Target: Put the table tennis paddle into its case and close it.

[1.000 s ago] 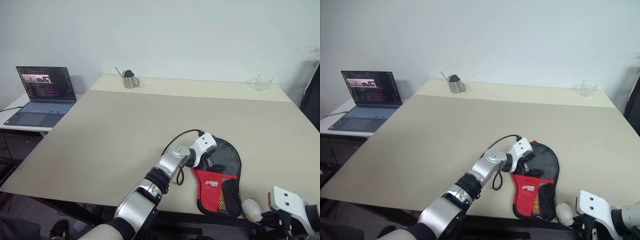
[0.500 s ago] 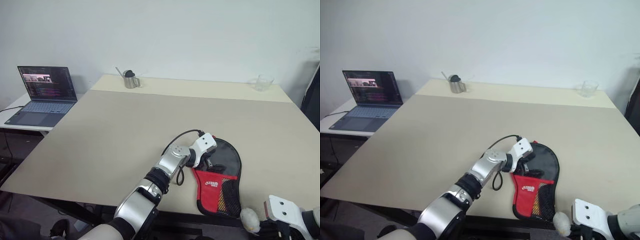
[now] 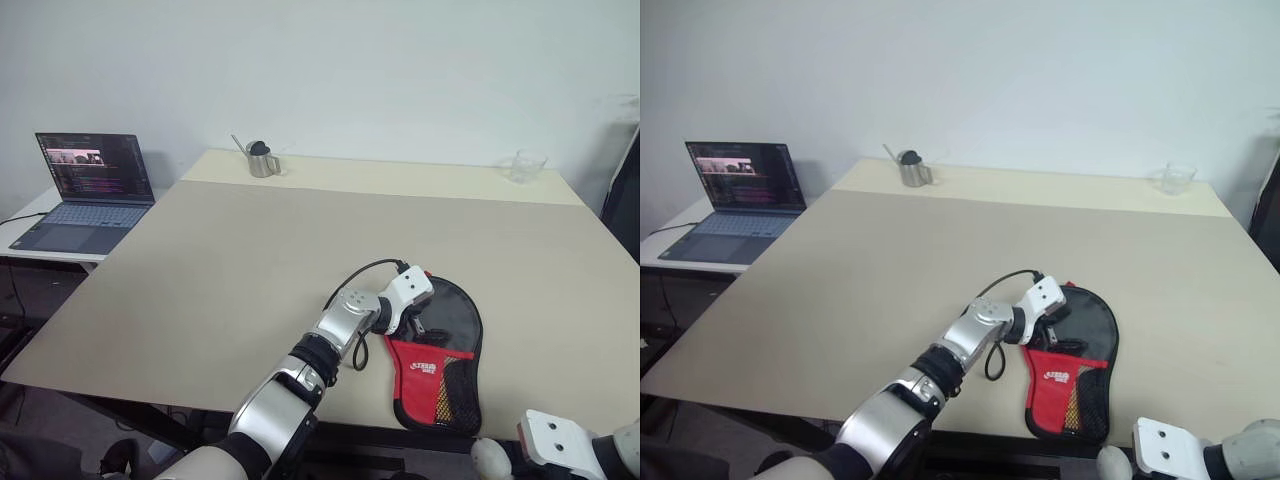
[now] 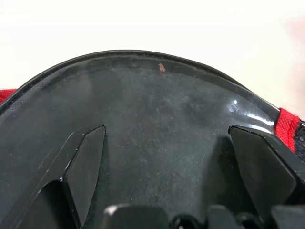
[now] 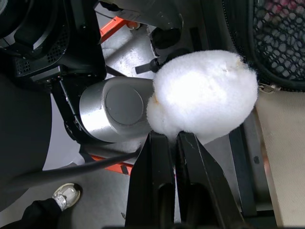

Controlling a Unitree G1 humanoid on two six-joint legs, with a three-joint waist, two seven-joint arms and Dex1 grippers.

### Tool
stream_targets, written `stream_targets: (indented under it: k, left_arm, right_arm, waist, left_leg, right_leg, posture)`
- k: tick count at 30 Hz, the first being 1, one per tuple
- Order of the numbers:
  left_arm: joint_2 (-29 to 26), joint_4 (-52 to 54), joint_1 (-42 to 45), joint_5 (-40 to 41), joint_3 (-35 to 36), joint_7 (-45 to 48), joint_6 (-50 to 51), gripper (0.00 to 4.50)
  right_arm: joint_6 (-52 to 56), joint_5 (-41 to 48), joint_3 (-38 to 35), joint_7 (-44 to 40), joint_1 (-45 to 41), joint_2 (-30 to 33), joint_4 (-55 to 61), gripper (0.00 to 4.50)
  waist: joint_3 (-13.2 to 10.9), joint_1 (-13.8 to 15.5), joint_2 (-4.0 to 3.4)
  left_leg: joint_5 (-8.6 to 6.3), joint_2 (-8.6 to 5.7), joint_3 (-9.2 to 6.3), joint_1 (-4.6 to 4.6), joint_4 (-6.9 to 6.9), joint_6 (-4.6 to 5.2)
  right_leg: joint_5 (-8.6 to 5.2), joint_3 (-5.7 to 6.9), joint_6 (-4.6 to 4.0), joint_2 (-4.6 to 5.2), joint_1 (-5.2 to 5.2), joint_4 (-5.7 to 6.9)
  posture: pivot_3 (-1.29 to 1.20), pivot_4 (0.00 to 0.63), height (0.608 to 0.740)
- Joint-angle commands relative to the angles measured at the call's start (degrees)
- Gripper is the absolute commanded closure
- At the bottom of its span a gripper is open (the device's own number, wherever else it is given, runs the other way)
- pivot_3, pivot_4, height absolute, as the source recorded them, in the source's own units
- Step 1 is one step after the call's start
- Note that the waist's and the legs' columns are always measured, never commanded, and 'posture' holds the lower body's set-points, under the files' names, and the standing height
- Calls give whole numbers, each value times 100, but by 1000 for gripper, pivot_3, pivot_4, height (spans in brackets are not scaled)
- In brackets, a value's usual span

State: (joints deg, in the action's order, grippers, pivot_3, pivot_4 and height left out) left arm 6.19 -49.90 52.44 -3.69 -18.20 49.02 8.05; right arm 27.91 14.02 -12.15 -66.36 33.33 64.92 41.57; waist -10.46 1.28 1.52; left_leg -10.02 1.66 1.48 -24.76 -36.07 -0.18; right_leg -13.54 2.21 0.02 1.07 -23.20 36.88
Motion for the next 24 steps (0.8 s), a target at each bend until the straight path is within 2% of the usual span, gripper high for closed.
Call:
stream_targets:
  k: [1,11,20,23,24]
  left_arm:
    - [114,-208,-14,-65,-53,-10,62,0]
    - [111,-212,-11,-71,-62,8,63,0]
    - [96,-244,13,-66,-33,-23,45,0]
    - [93,-235,4,-70,-40,-24,43,0]
    - [94,-231,-2,-71,-44,-24,43,0]
  right_arm:
    - [116,89,-32,-165,52,138,387,4462]
    - [850,299,-53,13,-8,158,1152,4462]
    - [809,-60,410,346,-336,139,771,4462]
    - [741,-176,537,399,-388,190,614,3803]
    - [715,-193,558,389,-371,198,588,3440]
  waist:
    - [2,0,-1]
    - [5,0,0]
    - [7,0,3]
    - [8,0,3]
    - [8,0,3]
  left_leg:
    - [0,0,0,0,0,0]
    - [0,1,0,0,0,0]
    - [0,1,0,0,-1,0]
    - [0,1,0,1,-1,0]
    - [0,1,0,0,-1,0]
  right_leg:
    - [0,0,0,0,0,1]
    - [0,0,0,2,1,0]
    - [0,0,0,4,1,0]
    - [0,0,0,5,1,0]
    - [0,0,0,6,1,0]
  posture:
    - [0,150,740]
    - [0,150,740]
    - [0,150,740]
    - [0,150,740]
    - [0,150,740]
